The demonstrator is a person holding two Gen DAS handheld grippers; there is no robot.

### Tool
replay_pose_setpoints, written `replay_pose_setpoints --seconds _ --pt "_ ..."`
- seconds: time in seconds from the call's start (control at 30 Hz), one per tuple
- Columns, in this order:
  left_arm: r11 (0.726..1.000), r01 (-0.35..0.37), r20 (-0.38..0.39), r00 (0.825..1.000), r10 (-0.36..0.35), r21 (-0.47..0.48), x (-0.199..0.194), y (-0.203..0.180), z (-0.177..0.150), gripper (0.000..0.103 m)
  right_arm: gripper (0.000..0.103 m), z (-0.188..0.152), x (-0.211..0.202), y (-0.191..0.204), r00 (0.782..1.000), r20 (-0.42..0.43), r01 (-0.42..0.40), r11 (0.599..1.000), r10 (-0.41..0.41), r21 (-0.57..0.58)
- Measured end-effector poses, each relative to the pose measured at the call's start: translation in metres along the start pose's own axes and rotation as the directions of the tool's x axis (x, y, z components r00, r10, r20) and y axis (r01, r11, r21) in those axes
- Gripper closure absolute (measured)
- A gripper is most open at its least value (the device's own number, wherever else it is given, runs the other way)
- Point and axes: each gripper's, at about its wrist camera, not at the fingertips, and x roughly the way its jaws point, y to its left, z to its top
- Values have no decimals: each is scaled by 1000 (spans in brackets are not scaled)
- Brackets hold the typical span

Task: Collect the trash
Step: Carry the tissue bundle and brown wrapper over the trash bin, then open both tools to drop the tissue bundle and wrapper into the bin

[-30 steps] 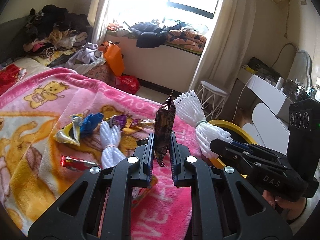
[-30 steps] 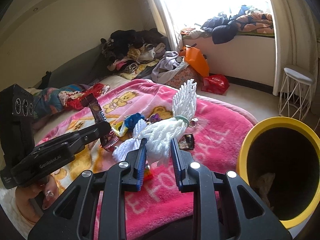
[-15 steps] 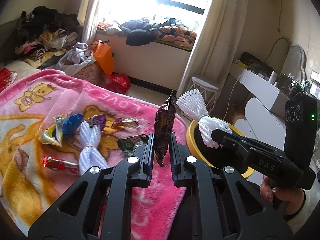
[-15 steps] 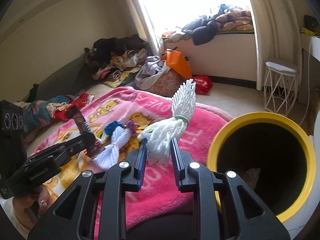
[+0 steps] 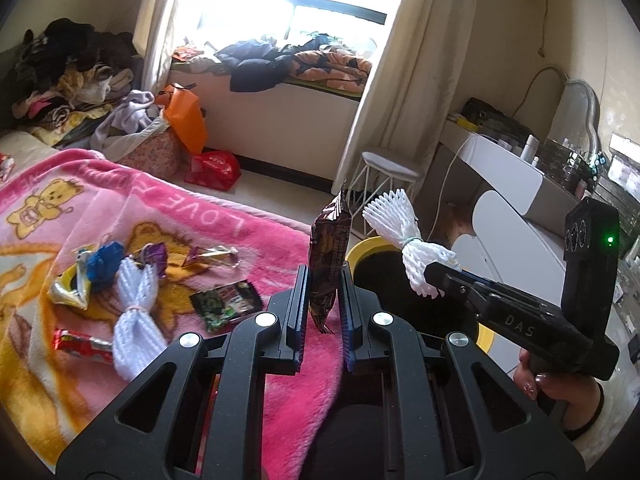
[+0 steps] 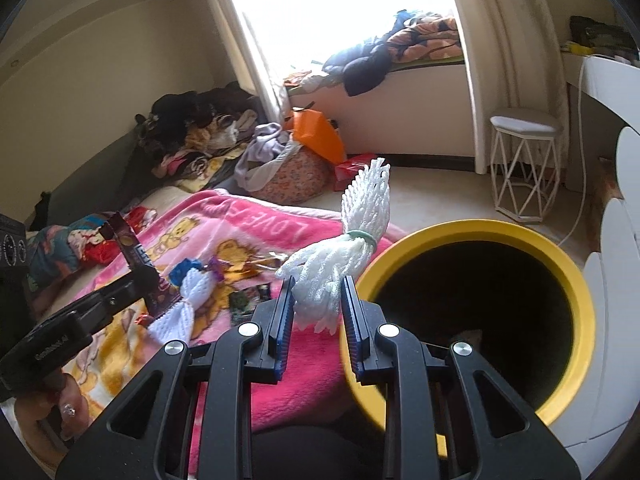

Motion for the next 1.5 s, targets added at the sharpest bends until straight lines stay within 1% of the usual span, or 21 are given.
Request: replay_pose_setpoints --seconds 0.1,0.2,0.43,0.63,0.8,1.13,1.33,1.4,1.5 --pt "1000 13 -5 1000 -13 18 6 -10 1 93 81 1 -1 -5 999 4 47 999 -47 -12" --pt "999 30 -13 999 -29 35 14 -20 1 93 81 0 -4 -15 998 9 65 998 -65 10" --pt "996 76 -37 997 -74 50 35 -41 1 93 81 -2 -4 -40 987 -3 158 987 -158 35" --pt "993 99 -67 993 -95 66 52 -55 -2 93 81 -7 -2 -60 979 -20 206 976 -205 67" --pt "991 111 -85 991 -104 81 65 -63 -1 93 81 -7 0 -70 973 -29 233 970 -231 76" --pt "986 133 -145 982 -117 104 102 -76 0 93 81 -15 11 -87 959 -96 275 957 -266 93" --pt "982 157 -202 970 -134 103 132 -82 2 93 80 -20 17 -94 952 -139 287 952 -271 106" --pt "984 160 -227 964 -138 83 145 -80 3 93 80 -21 19 -95 952 -147 286 952 -270 109" --pt "986 152 -249 960 -130 73 157 -79 3 93 79 -22 20 -97 952 -154 282 952 -263 120"
